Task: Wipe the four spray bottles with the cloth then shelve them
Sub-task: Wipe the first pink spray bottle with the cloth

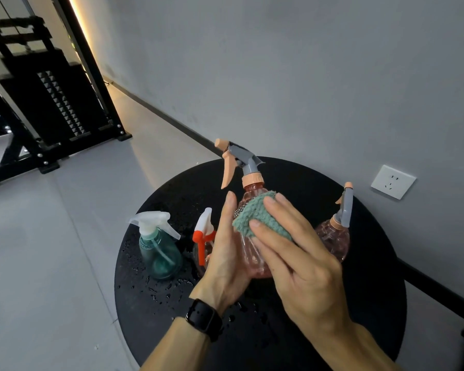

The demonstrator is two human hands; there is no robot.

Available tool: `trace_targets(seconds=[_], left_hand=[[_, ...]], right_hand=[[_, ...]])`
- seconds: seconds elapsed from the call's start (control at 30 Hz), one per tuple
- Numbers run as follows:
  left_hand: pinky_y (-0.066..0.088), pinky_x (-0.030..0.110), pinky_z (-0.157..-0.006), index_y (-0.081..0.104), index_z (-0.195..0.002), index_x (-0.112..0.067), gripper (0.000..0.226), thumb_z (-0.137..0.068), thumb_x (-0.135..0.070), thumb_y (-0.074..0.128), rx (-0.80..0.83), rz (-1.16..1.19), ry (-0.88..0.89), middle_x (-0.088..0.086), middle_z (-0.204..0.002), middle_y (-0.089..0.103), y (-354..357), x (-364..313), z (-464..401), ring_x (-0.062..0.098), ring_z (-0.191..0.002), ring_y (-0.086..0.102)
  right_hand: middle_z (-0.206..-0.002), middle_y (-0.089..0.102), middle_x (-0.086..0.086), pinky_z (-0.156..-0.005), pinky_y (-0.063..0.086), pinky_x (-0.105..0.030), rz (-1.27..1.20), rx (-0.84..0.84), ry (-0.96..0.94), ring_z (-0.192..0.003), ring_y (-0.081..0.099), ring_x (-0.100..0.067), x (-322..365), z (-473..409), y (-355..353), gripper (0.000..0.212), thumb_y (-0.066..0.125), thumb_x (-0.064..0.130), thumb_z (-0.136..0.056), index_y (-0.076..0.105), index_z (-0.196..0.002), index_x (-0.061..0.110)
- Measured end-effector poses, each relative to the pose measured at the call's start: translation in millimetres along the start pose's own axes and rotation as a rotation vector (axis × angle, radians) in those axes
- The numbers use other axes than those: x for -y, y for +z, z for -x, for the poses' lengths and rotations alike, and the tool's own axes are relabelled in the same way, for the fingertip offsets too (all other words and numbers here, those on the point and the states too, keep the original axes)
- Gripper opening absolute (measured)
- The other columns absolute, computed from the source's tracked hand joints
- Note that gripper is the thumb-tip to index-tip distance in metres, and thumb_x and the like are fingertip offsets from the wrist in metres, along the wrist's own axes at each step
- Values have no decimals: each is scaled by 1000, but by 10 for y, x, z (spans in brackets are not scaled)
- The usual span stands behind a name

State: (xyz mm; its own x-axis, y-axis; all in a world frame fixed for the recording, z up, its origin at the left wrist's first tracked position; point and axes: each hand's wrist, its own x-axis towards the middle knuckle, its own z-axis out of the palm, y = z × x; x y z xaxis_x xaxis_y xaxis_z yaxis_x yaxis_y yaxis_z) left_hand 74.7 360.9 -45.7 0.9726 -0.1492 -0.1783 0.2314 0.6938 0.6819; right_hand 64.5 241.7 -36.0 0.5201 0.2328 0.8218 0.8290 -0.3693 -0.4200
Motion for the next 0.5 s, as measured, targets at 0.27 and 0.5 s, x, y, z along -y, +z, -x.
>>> trace_targets(seconds=[0.27,0.5], left_hand=[[54,46,-86,69,-124,-23,91,-75,-89,29,-35,-101,-24,13,-124,70,33,23,19,31,-112,68],[56,47,-82,66,-126,-20,89,-69,-86,49,-11,-143,40,15,-112,72,24,-3,20,32,-95,71]], right_hand=[[-132,58,-6,-94,50,-17,-169,-84,268,-122,59,-12,-29,-242,11,33,70,6,-85,62,-117,4],[-129,57,14,-87,50,-10,-293,-57,429,-114,57,9,-27,-314,-31,34,68,9,-84,63,-118,14]])
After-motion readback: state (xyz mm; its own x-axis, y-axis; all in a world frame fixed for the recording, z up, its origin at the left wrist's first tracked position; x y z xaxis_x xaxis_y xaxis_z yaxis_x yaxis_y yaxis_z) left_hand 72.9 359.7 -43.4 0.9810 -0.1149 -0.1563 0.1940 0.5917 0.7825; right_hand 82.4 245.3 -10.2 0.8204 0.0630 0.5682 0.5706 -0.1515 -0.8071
